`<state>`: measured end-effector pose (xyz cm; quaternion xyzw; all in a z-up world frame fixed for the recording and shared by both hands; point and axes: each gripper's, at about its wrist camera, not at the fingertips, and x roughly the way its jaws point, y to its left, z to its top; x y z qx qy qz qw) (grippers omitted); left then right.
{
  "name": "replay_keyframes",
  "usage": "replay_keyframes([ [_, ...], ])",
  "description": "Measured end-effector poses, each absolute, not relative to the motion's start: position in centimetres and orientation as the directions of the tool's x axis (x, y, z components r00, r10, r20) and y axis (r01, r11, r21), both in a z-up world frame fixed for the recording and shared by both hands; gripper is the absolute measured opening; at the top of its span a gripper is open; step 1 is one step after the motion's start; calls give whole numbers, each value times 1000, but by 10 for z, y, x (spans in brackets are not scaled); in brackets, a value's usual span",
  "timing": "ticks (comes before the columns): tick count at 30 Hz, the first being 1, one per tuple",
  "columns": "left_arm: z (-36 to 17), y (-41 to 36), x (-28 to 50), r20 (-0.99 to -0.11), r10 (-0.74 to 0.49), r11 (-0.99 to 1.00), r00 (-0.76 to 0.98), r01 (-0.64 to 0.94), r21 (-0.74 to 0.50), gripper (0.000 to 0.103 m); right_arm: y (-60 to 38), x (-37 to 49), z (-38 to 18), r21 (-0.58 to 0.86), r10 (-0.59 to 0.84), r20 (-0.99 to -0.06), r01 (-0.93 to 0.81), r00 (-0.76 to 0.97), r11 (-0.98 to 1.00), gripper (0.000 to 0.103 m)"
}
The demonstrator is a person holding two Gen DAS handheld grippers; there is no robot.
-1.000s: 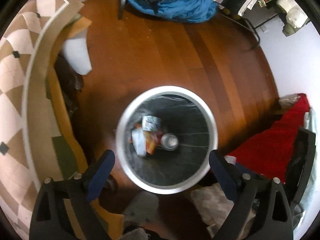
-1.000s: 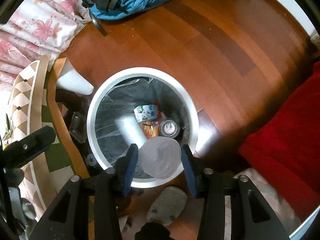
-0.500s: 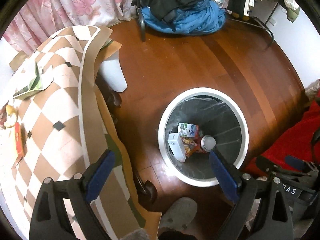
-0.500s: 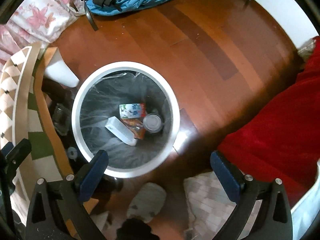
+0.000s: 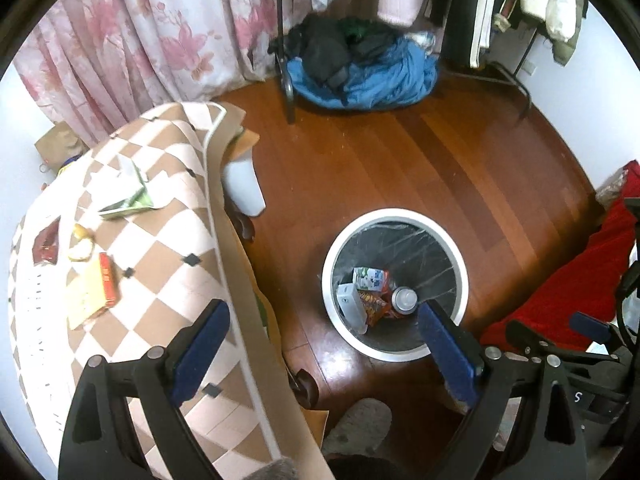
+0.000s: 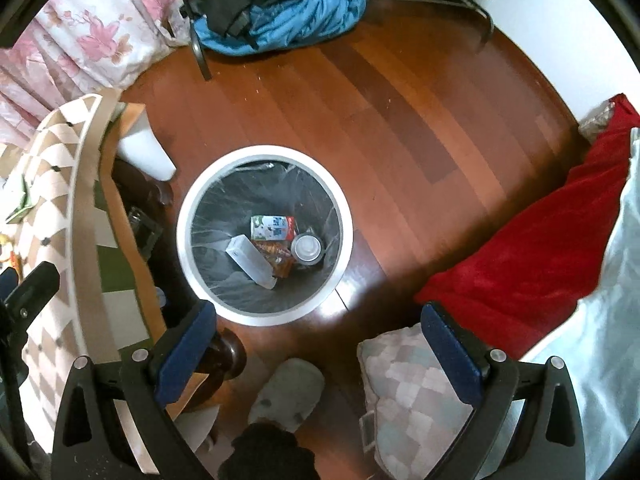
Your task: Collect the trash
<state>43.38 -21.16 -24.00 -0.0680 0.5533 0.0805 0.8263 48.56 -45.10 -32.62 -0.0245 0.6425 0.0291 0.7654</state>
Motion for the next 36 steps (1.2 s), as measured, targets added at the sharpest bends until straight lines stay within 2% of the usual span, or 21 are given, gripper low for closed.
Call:
replay_keyframes([
  [8, -189, -196, 402, -895, 72, 975, 441, -222, -31, 96, -439, 457, -258, 40, 61, -965, -87, 254, 995, 103],
  [12, -168, -174, 383, -879, 134, 962, 457, -272, 5, 96, -426, 441, -222, 114, 135, -947, -90, 293, 989, 103],
  [17, -167, -124, 357, -867, 184, 946, 462, -322, 30, 96, -379, 422, -191, 198, 236, -925, -152, 297, 968, 103],
  [22, -200, -50, 334, -884, 272, 924, 380, -359, 130, 96, -308, 411, -200, 221, 283, -929, -253, 240, 942, 103],
  [26, -238, 1, 329, -898, 329, 918, 292, -321, 232, 96, -244, 405, -246, 319, 365, -922, -288, 125, 903, 102],
  [28, -257, 20, 332, -904, 338, 924, 262, -275, 265, 96, -222, 405, -269, 351, 388, -918, -291, 80, 890, 85],
  [29, -264, 27, 333, -906, 339, 927, 254, -252, 276, 95, -209, 406, -283, 358, 388, -920, -290, 55, 888, 65],
  [30, -273, 33, 340, -913, 324, 938, 247, -209, 276, 95, -197, 407, -297, 361, 383, -923, -282, 27, 889, 59],
  [36, -302, 44, 376, -955, 193, 980, 227, 1, 198, 95, -163, 425, -343, 355, 357, -933, -260, -43, 898, 59],
])
